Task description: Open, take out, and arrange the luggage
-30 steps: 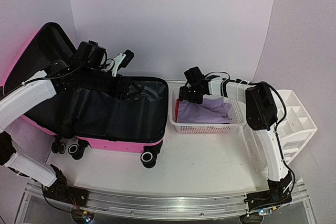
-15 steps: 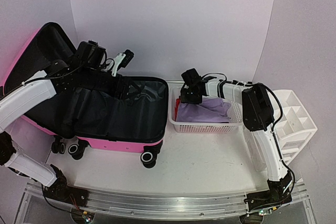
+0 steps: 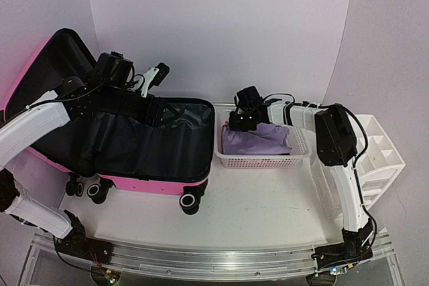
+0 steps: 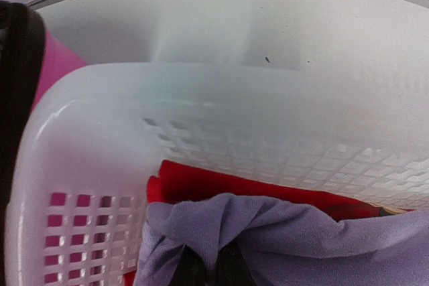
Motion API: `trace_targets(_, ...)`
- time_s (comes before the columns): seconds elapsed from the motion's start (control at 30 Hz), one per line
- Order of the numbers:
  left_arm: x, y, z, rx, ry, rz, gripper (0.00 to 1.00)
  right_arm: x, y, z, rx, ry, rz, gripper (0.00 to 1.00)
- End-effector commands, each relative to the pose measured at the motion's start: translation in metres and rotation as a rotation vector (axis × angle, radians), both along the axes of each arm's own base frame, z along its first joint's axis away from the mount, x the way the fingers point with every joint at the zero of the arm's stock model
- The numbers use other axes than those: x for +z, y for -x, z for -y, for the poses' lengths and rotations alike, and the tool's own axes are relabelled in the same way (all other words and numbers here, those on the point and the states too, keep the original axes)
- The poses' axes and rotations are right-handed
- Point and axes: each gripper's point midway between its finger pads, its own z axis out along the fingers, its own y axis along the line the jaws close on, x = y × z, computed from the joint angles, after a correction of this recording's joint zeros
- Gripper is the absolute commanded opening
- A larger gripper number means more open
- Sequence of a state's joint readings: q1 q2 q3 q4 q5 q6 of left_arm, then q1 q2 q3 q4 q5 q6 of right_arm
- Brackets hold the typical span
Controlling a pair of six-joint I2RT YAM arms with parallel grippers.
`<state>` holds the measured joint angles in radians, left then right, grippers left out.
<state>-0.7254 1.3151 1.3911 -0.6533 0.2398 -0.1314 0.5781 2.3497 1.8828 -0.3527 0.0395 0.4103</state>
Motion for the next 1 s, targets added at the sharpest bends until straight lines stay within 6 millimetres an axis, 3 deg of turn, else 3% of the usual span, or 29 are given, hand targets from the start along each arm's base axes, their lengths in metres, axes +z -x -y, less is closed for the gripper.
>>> trace_targets(0.0, 0.021, 0.000, -0.003, 0.010, 0.043, 0.047, 0.63, 0.086, 0.009, -0.032, 0.150, -0.174, 0.156, 0.00)
trace_targets(0.13, 0.021, -0.002, -0.001, 0.007, 0.043, 0.044, 0.63, 0.094, 0.014, -0.039, 0.186, -0.224, 0.174, 0.00)
trace_targets(0.27, 0.023, -0.002, 0.001, 0.001, 0.048, 0.046, 0.63, 0.067, 0.009, -0.043, 0.194, -0.206, 0.137, 0.05)
trace_targets(0.37, 0.024, -0.002, 0.000, 0.003, 0.049, 0.049, 0.63, 0.055, 0.008, -0.036, 0.162, -0.187, 0.112, 0.30)
trace_targets(0.43, 0.023, -0.002, 0.000, 0.005, 0.045, 0.048, 0.63, 0.054, 0.006, -0.022, 0.105, -0.126, 0.101, 0.52)
trace_targets(0.5, 0.022, -0.002, 0.000, 0.004, 0.043, 0.045, 0.63, 0.055, 0.011, -0.007, 0.083, -0.041, 0.060, 0.67)
trace_targets(0.67, 0.019, -0.005, 0.002, 0.001, 0.038, 0.041, 0.63, 0.083, 0.036, 0.036, 0.037, 0.148, -0.011, 0.80)
trace_targets(0.83, 0.017, -0.007, 0.007, -0.007, 0.035, 0.031, 0.63, 0.103, 0.077, 0.063, 0.065, 0.194, -0.060, 0.85)
trace_targets(0.9, 0.016, -0.008, 0.010, -0.016, 0.037, 0.025, 0.63, 0.100, 0.088, 0.079, 0.042, 0.180, -0.095, 0.76)
trace_targets(0.97, 0.016, -0.008, 0.013, -0.025, 0.042, 0.016, 0.63, 0.093, 0.097, 0.097, 0.007, 0.161, -0.137, 0.61)
